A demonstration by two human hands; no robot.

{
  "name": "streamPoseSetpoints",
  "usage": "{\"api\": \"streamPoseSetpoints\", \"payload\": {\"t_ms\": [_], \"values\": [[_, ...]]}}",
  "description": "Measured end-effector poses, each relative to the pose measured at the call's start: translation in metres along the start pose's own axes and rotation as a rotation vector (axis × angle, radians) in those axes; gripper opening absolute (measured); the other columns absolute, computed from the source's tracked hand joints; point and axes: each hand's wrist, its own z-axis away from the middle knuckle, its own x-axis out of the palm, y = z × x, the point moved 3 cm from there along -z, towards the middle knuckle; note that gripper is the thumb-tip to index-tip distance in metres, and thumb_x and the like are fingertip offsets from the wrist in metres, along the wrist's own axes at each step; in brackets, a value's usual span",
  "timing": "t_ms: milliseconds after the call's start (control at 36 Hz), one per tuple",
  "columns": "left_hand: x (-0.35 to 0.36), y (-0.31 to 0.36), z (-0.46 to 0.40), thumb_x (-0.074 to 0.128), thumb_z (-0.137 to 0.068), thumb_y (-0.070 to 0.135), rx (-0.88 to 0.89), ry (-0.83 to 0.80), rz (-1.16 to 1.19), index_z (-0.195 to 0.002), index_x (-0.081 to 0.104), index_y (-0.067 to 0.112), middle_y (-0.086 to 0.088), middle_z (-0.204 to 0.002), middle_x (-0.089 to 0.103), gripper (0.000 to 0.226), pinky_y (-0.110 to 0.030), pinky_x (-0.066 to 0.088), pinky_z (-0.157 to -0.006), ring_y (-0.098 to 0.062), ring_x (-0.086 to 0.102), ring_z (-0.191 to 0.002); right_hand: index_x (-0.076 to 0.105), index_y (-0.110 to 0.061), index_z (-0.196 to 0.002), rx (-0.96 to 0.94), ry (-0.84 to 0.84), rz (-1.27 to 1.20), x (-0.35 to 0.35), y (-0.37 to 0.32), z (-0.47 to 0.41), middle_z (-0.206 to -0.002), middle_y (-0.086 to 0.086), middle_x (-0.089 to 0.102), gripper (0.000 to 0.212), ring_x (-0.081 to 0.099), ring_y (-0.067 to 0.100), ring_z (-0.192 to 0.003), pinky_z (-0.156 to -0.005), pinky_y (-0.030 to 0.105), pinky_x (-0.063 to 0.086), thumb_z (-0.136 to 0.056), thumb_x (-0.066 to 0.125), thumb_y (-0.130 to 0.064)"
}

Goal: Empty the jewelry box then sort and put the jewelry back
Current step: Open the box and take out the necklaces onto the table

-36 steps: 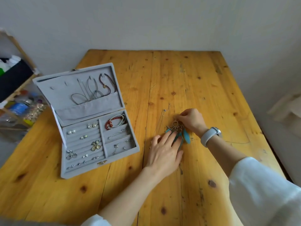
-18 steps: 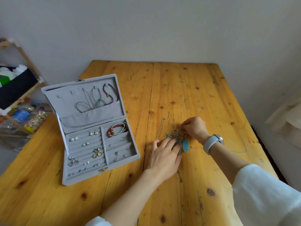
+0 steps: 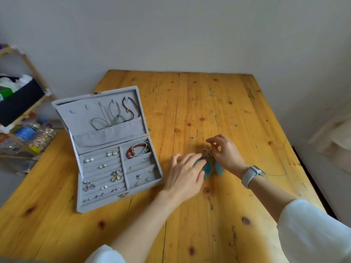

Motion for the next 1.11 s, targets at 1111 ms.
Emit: {"api": "streamPoseSetpoints", "payload": {"t_ms": [1111], "values": [[-0.171,-0.226,0.023,0.063,-0.08,0.01,-0.531,0.499,-0.419,-0.123,0.055,0.015,-0.002,-0.125,0.058,0.044,-0.049,0.035,-0.095,-0.023,0.048,-0.122,0.051,-0.01,-0.105,-0.118,0.21,0.096,0.127,-0.255,-0.1,-0.088,0.012,0.069,0.027,0.064,0.034,-0.08,-0.058,0.03,0.029,-0.097,0.03,-0.025]]}}
